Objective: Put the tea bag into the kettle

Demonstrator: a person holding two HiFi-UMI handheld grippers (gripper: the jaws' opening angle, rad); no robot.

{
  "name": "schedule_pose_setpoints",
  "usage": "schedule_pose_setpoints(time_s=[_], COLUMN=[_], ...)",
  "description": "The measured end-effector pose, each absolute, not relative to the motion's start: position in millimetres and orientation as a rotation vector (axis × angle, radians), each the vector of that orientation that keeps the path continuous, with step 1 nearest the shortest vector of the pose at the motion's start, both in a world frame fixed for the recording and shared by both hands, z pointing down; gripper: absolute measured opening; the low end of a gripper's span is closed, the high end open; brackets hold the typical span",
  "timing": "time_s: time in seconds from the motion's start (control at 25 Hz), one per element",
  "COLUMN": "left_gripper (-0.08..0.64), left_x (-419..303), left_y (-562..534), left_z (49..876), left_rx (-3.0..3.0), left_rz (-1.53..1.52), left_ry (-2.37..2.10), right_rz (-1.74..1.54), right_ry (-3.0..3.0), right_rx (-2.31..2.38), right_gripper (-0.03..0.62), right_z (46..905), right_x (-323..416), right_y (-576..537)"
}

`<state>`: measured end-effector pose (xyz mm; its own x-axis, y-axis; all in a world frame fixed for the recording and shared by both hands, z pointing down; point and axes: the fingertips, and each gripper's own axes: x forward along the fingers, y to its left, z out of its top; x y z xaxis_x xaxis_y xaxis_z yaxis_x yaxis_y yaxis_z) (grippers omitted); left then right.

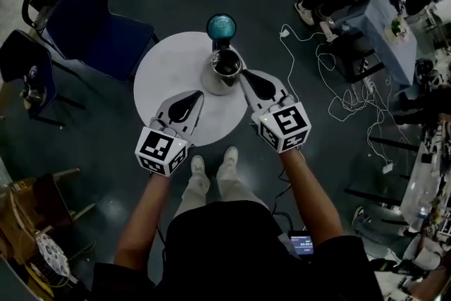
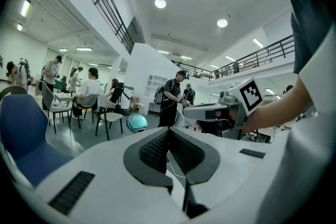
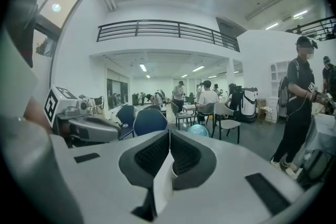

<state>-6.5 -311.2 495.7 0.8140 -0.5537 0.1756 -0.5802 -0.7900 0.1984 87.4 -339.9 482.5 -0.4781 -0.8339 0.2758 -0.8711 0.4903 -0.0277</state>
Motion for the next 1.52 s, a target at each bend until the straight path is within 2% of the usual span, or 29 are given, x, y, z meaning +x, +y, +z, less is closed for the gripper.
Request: schedule_pose_setpoints(time_s=[0.44,0.92,1.52], left_gripper=[0.015,0.015,0.015], left_x=[-14.2,-30.7,-4.0], left_y=[-303.7,-290.4,-281.1], left_z=[460.8,462.2,445.3], left_rx=[2.817,2.856,2.888], left_rz=[0.135,0.131,0.121], left_ry=[-0.833,-0.761,-0.746], right_rz=[0.299,0.275,0.276], right_ry=[-2.542,-2.505,-2.524], right_rx=[1.572,1.675,1.699], right_gripper=[0.020,0.020,0.020], right_z=[448.9,443.3,432.4], right_x=[75.5,70.6,91.5], right_y=[-303.7,-274.8,-259.7])
